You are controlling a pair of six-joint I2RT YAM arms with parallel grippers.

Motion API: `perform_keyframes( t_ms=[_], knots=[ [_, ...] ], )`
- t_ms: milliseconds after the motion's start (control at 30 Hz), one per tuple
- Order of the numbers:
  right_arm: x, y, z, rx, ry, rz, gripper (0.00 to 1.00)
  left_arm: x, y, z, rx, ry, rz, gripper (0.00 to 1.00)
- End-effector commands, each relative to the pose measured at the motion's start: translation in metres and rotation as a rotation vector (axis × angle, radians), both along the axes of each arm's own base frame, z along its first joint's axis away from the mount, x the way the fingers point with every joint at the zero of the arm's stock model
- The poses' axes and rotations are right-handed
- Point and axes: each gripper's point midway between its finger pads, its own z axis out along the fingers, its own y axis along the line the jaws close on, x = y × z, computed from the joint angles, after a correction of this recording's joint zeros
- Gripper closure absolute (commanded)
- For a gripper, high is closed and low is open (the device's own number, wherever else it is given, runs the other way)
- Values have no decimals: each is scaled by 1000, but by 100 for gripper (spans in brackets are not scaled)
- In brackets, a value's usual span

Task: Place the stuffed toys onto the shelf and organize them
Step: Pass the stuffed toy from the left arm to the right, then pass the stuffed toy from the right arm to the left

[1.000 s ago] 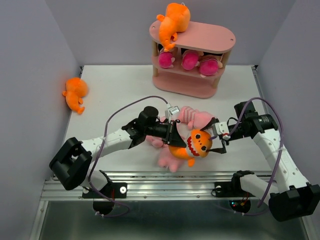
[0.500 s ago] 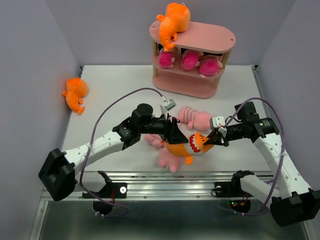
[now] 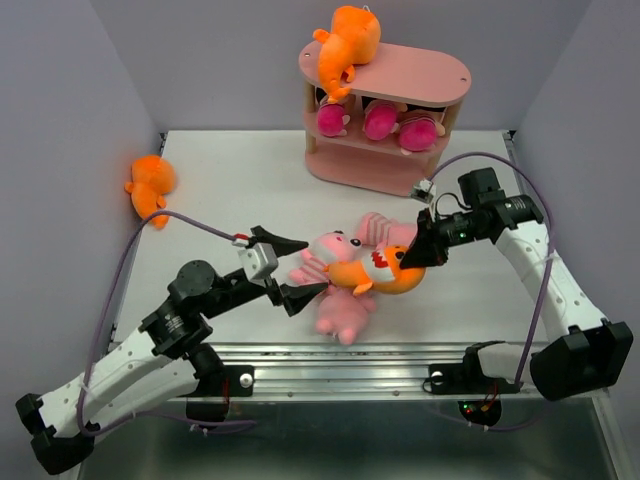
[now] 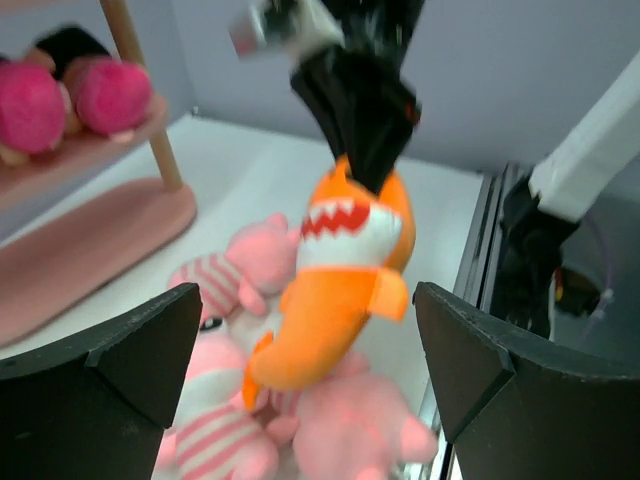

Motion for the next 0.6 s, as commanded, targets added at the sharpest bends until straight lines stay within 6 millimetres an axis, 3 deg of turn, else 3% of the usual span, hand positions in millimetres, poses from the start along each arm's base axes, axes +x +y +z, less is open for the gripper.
perform_keyframes(
  t_ms=[0,100,233,567],
  knots=[
    [0,16,55,113,122,-6,99,8,0,-71,215,-66,31,1],
    [0,19,69,138,157,20,99,7,-1,-86,243,-71,24,1],
    [-4,19,73,149,166,45,99,17,-1,-91,279,-111,73,1],
    [-13,18,62,152,187,54,99,33,-8,-94,304,-233,113,1]
  ],
)
